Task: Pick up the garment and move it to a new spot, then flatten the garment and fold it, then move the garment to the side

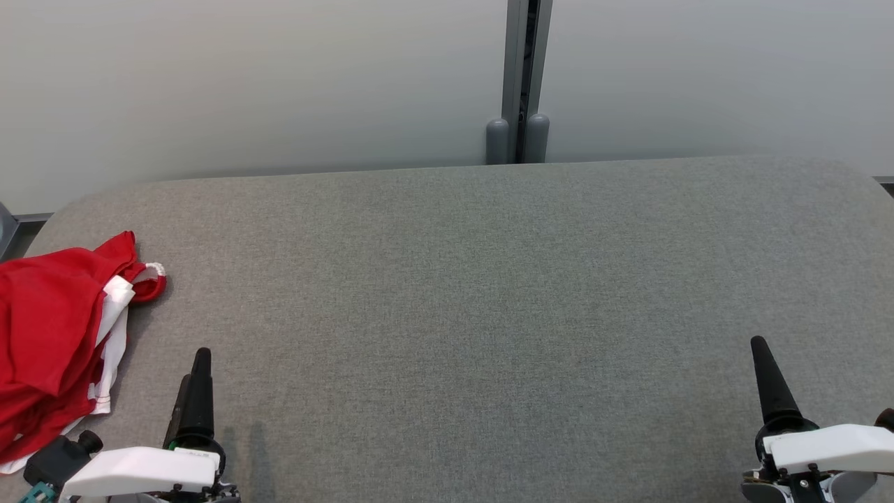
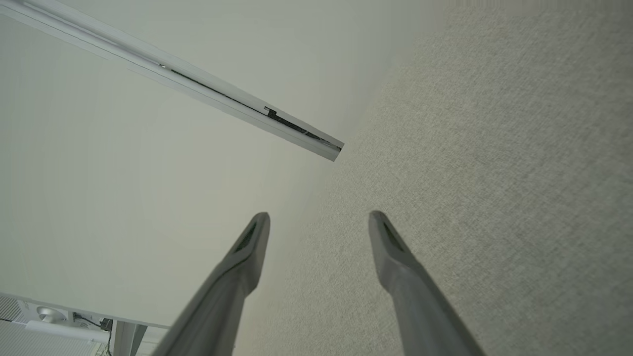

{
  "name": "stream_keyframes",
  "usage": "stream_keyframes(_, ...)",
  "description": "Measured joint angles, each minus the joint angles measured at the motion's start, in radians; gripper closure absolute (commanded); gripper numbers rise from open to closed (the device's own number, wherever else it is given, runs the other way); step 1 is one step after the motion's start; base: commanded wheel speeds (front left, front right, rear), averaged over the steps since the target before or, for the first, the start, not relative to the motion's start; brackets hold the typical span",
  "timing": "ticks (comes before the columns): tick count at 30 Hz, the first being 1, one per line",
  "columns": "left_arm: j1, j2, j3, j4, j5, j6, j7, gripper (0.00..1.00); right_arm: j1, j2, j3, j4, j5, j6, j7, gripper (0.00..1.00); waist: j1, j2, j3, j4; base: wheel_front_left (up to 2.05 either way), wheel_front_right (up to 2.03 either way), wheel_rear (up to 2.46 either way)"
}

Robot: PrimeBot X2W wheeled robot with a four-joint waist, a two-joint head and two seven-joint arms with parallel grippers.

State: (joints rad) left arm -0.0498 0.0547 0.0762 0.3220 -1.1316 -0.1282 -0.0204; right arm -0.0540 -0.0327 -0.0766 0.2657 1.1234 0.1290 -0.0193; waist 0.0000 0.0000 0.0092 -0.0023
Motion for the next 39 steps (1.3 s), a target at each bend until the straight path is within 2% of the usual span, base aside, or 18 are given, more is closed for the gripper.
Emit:
stream_keyframes(11, -0.005, 0.002, 0.007, -0.022, 0.219, 0.003, -0.041, 0.00, -0.003, 0.000, -0.009, -0.036, -0.194, 0.000, -0.038, 0.00, 0.0000, 0.0000, 0.001, -0.002, 0.00, 0.00, 0.00)
stream_keyframes(39, -0.004, 0.004, -0.001, 0.021, 0.595, 0.003, -0.121, 0.00, -0.002, -0.006, 0.011, -0.016, -0.563, 0.000, -0.119, 0.00, 0.0000, 0.0000, 0.000, -0.003, 0.00, 0.00, 0.00)
